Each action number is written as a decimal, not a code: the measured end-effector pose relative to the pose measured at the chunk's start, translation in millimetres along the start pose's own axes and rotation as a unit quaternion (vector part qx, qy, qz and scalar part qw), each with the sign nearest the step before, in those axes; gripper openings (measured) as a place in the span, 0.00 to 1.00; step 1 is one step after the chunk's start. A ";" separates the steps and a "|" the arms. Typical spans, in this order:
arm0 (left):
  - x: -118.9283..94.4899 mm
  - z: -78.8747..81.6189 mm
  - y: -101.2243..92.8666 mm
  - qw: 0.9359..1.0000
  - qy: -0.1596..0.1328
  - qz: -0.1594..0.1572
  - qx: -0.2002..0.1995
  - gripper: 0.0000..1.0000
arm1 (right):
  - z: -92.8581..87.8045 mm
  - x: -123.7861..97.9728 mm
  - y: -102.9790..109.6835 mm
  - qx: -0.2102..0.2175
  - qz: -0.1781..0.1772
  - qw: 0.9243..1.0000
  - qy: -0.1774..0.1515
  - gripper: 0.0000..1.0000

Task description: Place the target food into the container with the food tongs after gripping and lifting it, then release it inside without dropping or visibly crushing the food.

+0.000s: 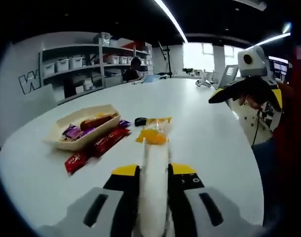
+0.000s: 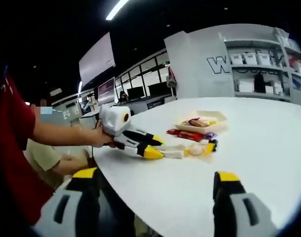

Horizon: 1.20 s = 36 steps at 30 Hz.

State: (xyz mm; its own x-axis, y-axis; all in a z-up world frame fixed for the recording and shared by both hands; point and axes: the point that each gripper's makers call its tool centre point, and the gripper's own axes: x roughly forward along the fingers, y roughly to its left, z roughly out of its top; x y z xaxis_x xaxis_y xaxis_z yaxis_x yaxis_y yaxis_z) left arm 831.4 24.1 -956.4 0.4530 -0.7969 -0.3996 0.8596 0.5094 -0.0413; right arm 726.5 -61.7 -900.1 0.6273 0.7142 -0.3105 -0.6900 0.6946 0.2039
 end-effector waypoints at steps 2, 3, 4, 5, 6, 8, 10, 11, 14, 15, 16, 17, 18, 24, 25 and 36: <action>-3.5 6.1 -3.7 0.998 -0.026 -0.018 -0.059 0.20 | 2.7 3.3 1.0 0.000 0.001 1.000 0.000 0.95; -7.9 6.6 -0.9 0.998 -0.033 -0.012 -0.045 0.20 | 3.2 4.9 1.5 -0.002 0.002 1.000 0.001 0.94; -10.1 5.6 -1.0 0.999 -0.030 -0.009 -0.034 0.20 | 3.1 8.0 2.3 -0.007 0.003 1.000 0.004 0.94; -13.2 6.4 -3.8 0.999 -0.034 -0.014 -0.037 0.20 | 2.8 10.3 2.7 -0.010 0.005 1.000 0.007 0.93; -14.7 9.7 -6.9 0.997 -0.044 -0.020 -0.058 0.20 | 2.8 13.1 3.1 -0.014 0.007 1.000 0.009 0.92; -21.3 21.5 -16.3 0.993 -0.076 -0.041 -0.085 0.21 | 3.1 21.3 5.2 -0.028 0.018 0.999 0.019 0.88; -28.8 31.3 -29.4 0.989 -0.102 -0.067 -0.083 0.21 | 6.5 26.2 6.6 -0.035 0.024 0.999 0.019 0.85; -31.1 30.4 -33.2 0.989 -0.099 -0.073 -0.084 0.21 | 9.5 28.2 9.0 -0.039 0.031 0.999 0.015 0.84; -35.8 25.1 -37.9 0.989 -0.096 -0.073 -0.084 0.21 | 22.4 34.6 15.8 -0.038 0.053 0.998 -0.005 0.78; -37.4 23.1 -40.5 0.988 -0.096 -0.081 -0.087 0.21 | 25.1 37.2 16.7 -0.043 0.060 0.997 -0.006 0.72; -38.6 21.3 -41.2 0.989 -0.095 -0.081 -0.085 0.21 | 26.8 39.2 17.3 -0.050 0.065 0.997 -0.008 0.68; -41.3 20.6 -43.5 0.988 -0.098 -0.084 -0.079 0.21 | 27.8 42.0 17.2 -0.063 0.070 0.995 -0.007 0.61; -43.1 21.3 -46.7 0.988 -0.102 -0.092 -0.071 0.21 | 27.6 43.8 17.2 -0.072 0.074 0.995 -0.004 0.55; -54.7 30.8 -64.7 0.983 -0.115 -0.132 -0.055 0.21 | 25.0 51.4 27.3 -0.064 0.130 0.989 0.008 0.30; -55.9 32.3 -66.0 0.982 -0.119 -0.136 -0.053 0.22 | 24.6 53.3 26.8 -0.073 0.131 0.989 0.009 0.30; -64.2 31.3 -76.8 0.978 -0.112 -0.169 -0.046 0.22 | 23.5 54.4 52.3 -0.042 0.226 0.973 0.011 0.08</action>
State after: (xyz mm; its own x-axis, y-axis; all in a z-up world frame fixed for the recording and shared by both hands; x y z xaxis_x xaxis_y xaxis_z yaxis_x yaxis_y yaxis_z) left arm 743.7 26.0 -898.9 0.1959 -0.9707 -0.1393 0.9487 0.2236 -0.2237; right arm 733.0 15.5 -884.4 0.2454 0.9424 -0.2275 -0.9211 0.2998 0.2485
